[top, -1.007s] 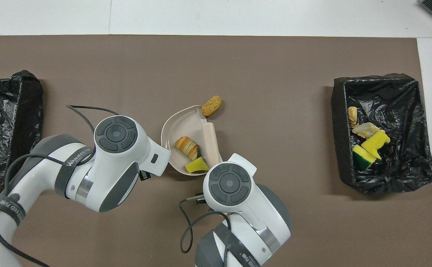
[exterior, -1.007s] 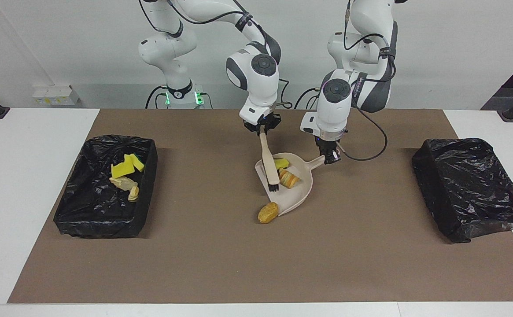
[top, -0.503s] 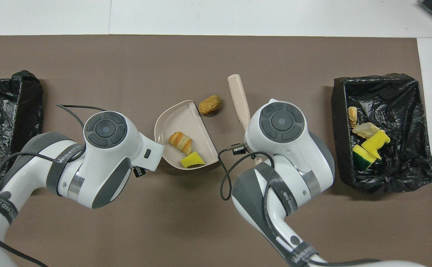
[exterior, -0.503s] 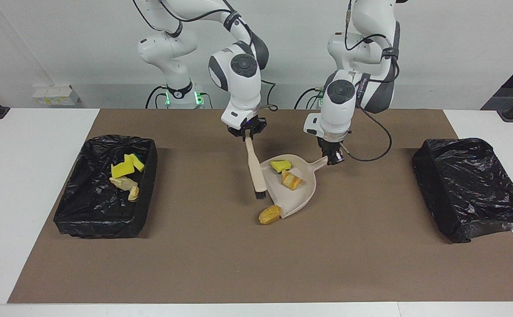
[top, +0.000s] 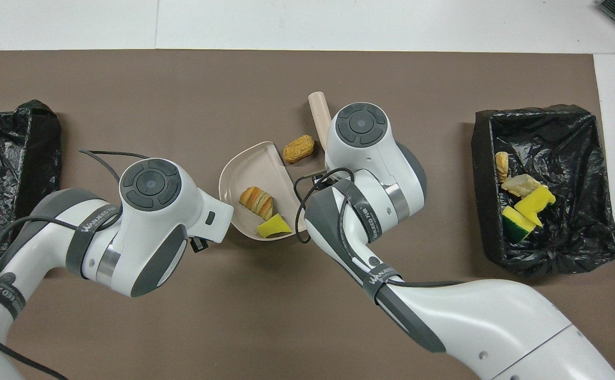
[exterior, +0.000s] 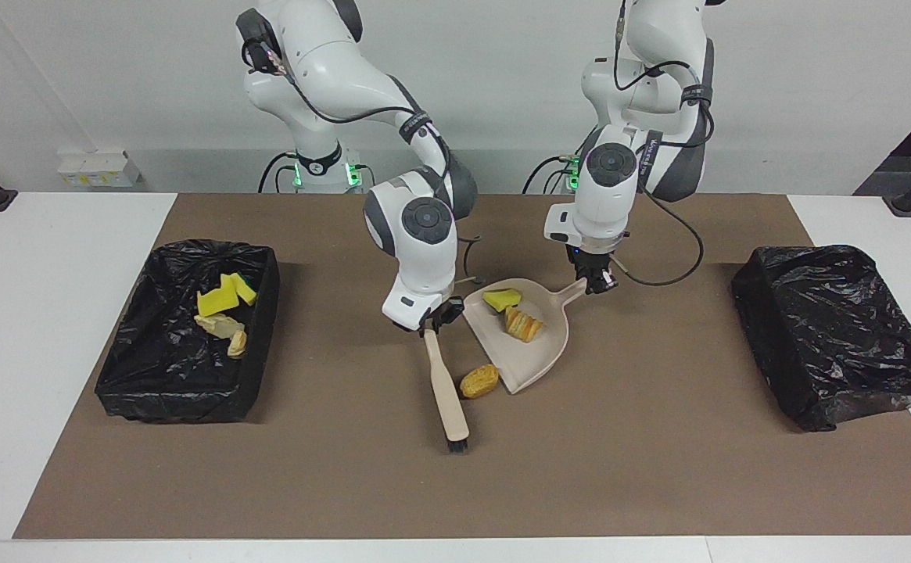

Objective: Sweep and dump trash in bin
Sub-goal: 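Lift the brush away with the right gripper while the left gripper holds the dustpan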

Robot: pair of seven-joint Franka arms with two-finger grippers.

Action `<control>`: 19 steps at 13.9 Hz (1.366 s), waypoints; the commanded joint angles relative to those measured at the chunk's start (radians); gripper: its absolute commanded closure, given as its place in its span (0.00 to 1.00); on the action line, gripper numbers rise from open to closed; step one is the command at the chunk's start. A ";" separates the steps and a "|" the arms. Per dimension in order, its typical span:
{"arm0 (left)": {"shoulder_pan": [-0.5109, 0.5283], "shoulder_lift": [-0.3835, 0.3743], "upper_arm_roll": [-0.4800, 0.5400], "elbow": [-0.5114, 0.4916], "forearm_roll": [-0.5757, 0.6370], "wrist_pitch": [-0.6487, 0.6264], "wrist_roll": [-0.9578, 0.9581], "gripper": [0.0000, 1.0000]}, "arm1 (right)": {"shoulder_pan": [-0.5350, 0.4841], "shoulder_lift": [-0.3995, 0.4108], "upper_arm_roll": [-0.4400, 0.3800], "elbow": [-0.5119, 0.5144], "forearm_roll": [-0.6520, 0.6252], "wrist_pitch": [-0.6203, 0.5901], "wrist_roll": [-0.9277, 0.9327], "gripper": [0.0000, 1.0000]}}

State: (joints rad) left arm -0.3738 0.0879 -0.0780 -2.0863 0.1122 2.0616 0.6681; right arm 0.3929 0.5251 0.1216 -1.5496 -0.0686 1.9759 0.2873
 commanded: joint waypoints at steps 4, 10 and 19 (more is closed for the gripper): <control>0.006 -0.020 -0.002 -0.021 0.012 0.015 -0.005 1.00 | 0.162 -0.076 0.009 -0.001 -0.002 -0.192 0.082 1.00; 0.062 -0.013 -0.003 -0.028 -0.015 0.081 0.191 1.00 | 0.134 -0.195 0.006 -0.010 0.050 -0.294 0.159 1.00; 0.274 0.045 -0.002 0.188 -0.109 -0.102 0.545 1.00 | 0.142 -0.385 0.007 -0.124 0.180 -0.373 0.375 1.00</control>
State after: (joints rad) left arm -0.1477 0.1119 -0.0723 -1.9952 0.0197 2.0448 1.1265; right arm 0.5153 0.1716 0.1256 -1.6253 0.0480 1.5542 0.5985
